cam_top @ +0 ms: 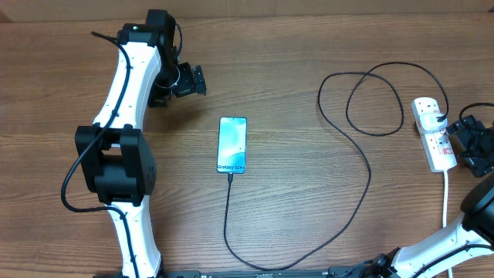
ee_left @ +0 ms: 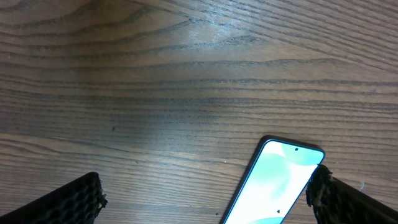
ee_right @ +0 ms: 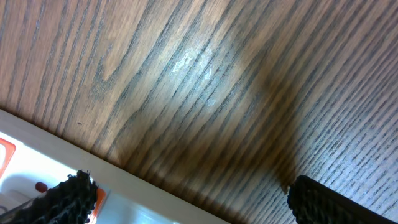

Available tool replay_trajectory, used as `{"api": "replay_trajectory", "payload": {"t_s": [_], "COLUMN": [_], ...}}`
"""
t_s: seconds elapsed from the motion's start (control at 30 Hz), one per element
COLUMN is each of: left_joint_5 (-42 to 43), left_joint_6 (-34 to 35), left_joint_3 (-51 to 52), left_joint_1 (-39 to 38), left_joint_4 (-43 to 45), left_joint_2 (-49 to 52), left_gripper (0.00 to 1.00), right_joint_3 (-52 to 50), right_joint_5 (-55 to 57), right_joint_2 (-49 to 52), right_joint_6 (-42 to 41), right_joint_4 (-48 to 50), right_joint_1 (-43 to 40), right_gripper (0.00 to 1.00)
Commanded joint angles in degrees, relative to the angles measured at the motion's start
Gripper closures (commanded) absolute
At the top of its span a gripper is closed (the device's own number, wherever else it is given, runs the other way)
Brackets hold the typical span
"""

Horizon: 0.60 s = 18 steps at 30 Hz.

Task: Plug charger to phone and switch on socket

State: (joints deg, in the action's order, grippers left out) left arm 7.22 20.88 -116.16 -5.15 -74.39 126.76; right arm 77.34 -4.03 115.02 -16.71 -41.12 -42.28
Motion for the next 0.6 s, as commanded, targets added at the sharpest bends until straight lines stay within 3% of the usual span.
{"api": "replay_trajectory", "payload": {"t_s": [0.0, 0.57], "left_joint_5": [-0.4, -0.3], "left_joint_6": [-0.1, -0.1], "left_joint_3": [-1.0, -1.0], "left_joint_1": [-0.1, -0.1], "left_joint_4": [-0.2, -0.2], "left_joint_2": [-0.5, -0.5], "left_gripper": [0.00, 0.00], "right_joint_3": [-0.5, -0.5], "right_joint_5": [1.5, 4.6], "right_joint_2": [0.3, 0.3], "right_joint_6": [0.5, 0.3], "right_joint_4": [0.4, 3.3], "right_joint_1": [0.2, 0.2], "right_gripper": [0.00, 0.00]}}
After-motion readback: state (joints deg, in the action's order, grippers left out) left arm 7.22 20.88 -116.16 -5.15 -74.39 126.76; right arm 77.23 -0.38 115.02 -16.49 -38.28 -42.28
